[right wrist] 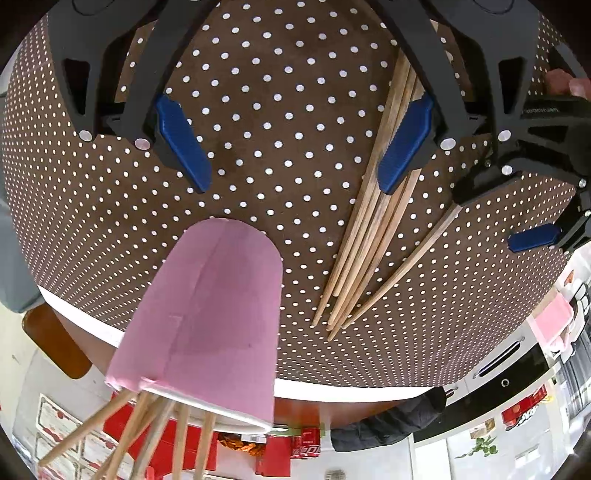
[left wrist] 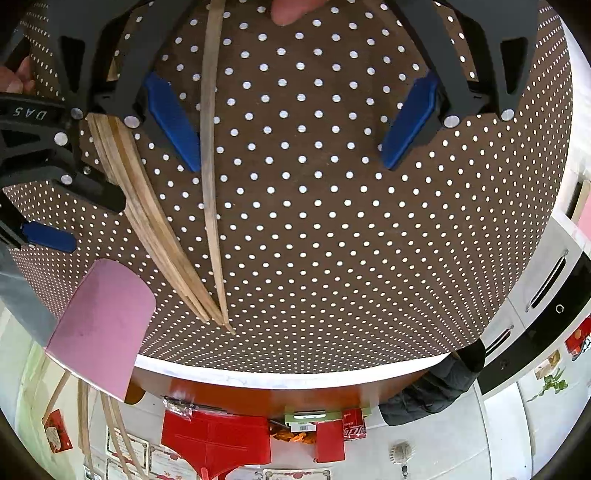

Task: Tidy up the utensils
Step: 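Close the left tool on a chopstick while the right tool grasps another chopstick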

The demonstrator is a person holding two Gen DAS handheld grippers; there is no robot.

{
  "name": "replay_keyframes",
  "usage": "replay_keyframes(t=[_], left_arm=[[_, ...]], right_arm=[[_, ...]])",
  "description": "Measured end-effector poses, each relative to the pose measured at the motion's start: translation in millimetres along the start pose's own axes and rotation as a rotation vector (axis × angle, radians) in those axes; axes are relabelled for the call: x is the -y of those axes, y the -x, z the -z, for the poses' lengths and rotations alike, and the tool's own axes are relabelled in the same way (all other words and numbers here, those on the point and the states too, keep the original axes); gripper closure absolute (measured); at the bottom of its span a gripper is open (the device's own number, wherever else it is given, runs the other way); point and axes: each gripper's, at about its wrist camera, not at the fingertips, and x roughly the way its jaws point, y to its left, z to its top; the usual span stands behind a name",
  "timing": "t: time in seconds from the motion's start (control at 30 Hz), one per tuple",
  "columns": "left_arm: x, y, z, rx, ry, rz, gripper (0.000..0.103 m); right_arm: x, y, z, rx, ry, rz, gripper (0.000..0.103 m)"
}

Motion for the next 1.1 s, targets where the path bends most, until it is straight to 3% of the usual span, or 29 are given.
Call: replay_keyframes(t=[0.13, 0.2, 0.27, 0.33, 0.47, 0.53, 1.1], left_arm=[[-0.6, -0.8, 0.0, 0.0, -0.002, 0.002, 0.007], [-0.8, -1.4, -0.1, 0.002, -0.002, 0.002, 0.007], [-3.1, -2.7, -1.4, 0.002, -0.002, 0.003, 0.007], [-4.0, -3.5, -2.0, -0.001, -0.002, 0.003, 0.007], [-3.6, -3.6, -2.3, 0.0, -0.003, 0.003, 0.007], [-2.9, -3.5, -2.0, 0.001, -0.002, 0.002, 0.007], [-6.7, -4.0, -2.4, 0.0, 0.003, 0.003, 0.007]], right_arm=[[-0.4, 2.3, 1.5, 0.002, 0.01, 0.047, 0.014], [1.5, -1.0, 4.2, -0.025, 0.022, 0.079, 0.018], [7.1, -3.0, 6.4, -0.025, -0.026, -0.005, 0.02], [8.0, -1.3, 7.2, -0.005, -0.044, 0.011, 0.02], [15.2, 5.8, 8.3, 0.038, -0.108, -0.037, 0.02], [15.1, 4.4, 9.6, 0.02, -0.091, -0.051, 0.02], [-16.5, -2.5, 0.0, -0.047, -0.001, 0.018, 0.02]])
